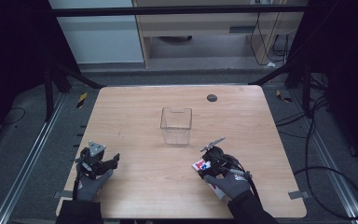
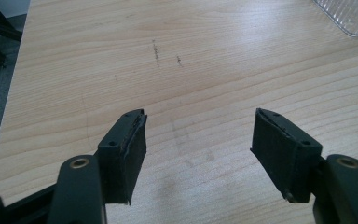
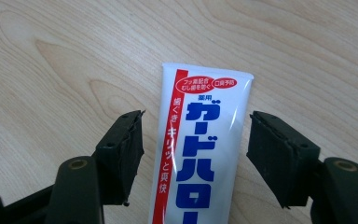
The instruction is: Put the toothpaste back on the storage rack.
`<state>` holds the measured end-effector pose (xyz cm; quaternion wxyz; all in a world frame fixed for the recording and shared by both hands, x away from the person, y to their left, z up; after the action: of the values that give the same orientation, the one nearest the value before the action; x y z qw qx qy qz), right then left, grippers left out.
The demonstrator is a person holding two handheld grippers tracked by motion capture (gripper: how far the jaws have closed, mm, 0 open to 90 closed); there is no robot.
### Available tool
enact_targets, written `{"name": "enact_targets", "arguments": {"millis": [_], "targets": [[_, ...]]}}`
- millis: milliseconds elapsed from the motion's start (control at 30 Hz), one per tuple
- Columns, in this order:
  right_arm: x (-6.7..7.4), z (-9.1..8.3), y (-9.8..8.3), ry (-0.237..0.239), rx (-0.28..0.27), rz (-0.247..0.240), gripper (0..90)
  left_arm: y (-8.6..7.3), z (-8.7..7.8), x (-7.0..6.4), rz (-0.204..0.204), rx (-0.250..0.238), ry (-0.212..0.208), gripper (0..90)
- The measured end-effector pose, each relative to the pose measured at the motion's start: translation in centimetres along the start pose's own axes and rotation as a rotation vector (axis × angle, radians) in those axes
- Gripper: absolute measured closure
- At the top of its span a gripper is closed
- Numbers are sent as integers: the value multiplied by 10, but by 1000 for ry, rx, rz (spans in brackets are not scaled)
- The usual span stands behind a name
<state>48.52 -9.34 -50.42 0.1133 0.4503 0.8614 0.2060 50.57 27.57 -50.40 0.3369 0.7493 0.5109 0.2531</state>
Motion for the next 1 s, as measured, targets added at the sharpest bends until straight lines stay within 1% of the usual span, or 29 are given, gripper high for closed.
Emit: {"name": "enact_targets", "arguments": {"millis": [300, 367, 467, 767, 900, 1000], "targets": [[-3, 8, -4, -4, 25, -1, 345, 0, 0, 0, 3, 4, 0, 341], [-2, 10, -5, -1, 36, 7, 344, 0, 1, 0, 4, 5, -1, 341], [-2, 12, -6, 4, 46, 1, 339, 0, 1, 0, 4, 6, -1, 341], [-3, 18, -9, 4, 72, 16, 332, 0, 1, 0, 6, 7, 0, 342], [-4, 21, -10, 5, 83, 11, 334, 0, 1, 0, 5, 6, -1, 342], [-2, 23, -11, 5, 90, 20, 354, 0, 1, 0, 7, 6, -1, 342]]}}
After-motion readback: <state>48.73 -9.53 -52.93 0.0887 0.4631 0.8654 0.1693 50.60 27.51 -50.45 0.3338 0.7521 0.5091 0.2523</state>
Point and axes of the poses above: each handheld gripper's, and its own axes: z roughly forward along the jaws, y roughly out of its top, x roughly to its left, the point moved 6 cm from there along z, roughly forward along the jaws, and after that the axes turned 4 degrees about -y, right-handed, at the moved point
